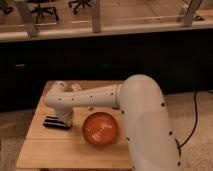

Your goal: Push the eraser across the table

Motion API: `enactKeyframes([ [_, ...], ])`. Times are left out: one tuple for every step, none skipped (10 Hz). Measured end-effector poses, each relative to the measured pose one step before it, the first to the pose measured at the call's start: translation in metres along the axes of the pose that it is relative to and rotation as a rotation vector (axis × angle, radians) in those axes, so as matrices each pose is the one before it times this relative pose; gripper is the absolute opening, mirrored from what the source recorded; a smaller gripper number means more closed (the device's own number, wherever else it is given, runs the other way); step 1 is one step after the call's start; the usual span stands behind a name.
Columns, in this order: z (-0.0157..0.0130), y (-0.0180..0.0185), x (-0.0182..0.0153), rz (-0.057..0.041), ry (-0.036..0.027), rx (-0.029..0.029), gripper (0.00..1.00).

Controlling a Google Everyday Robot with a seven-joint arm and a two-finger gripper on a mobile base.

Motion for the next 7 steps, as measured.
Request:
enactKeyframes([
  [0.00006, -0.0006, -0.00035, -0.00147, 0.00067, 0.00035, 0.02],
  [0.00116, -0.00306, -0.00078, -0.00621, 0.00477, 0.00204, 0.02],
  [0.0, 0.00114, 0.00101, 0.00226, 0.00013, -0.00007, 0.02],
  [-0.00031, -0.00082, -0.00112, -0.00237, -0.00025, -0.00043, 0.02],
  [-0.00004, 0.00035, 0.00041, 0.0007, 0.00033, -0.00026, 0.02],
  [0.0005, -0.00279, -0.00104, -0.00549, 0.0029, 0.00076, 0.02],
  [0.0015, -0.00361, -0.00029, -0.01106, 0.00759, 0.00151, 0.02],
])
